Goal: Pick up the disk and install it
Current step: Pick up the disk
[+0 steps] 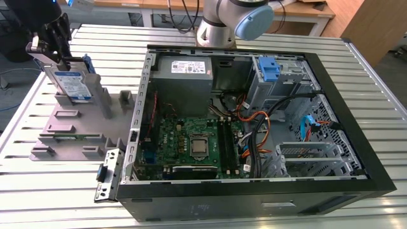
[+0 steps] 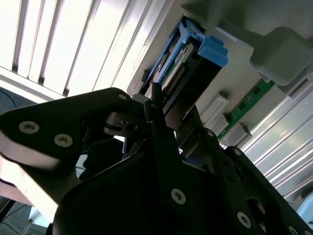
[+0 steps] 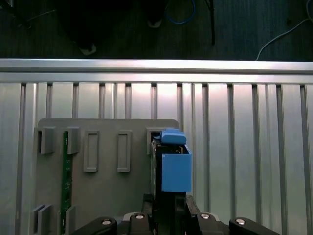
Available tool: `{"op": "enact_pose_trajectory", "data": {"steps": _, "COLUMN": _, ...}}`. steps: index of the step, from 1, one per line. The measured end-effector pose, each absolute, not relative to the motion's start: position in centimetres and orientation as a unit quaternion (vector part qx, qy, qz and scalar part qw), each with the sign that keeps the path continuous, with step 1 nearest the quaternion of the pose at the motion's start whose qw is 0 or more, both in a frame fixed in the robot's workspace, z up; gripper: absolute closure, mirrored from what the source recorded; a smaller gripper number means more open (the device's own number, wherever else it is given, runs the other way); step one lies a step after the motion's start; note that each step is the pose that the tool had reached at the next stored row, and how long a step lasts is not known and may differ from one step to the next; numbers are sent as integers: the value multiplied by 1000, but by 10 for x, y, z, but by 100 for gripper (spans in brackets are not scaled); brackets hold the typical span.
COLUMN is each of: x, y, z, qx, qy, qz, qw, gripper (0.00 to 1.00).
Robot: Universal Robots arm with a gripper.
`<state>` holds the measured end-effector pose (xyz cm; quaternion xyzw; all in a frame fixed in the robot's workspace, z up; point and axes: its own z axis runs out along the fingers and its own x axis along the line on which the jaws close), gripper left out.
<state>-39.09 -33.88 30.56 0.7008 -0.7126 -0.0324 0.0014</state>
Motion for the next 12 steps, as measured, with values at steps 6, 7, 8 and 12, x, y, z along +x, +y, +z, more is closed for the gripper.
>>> {"op": "enact_pose_trajectory", "data": {"steps": 6, "x": -391, "y": -339, "z": 310, "qx": 701, "qy": -713, "qz": -32, "qw": 1, "gripper": 65}}
{"op": "enact_pose_trajectory", "data": {"steps": 7, "x": -391, "y": -339, "z": 310, "qx": 701, "qy": -713, "qz": -32, "qw": 1, "gripper": 65}}
{"op": "enact_pose_trajectory", "data": {"steps": 8, "x": -391, "y": -339, "z": 311, "qx": 701, "qy": -713, "qz": -32, "qw": 1, "gripper": 65}}
{"op": "enact_pose_trajectory", "data": {"steps": 12, "x": -391, "y": -339, "z": 311, "qx": 701, "qy": -713, "qz": -32, "qw": 1, "gripper": 65}}
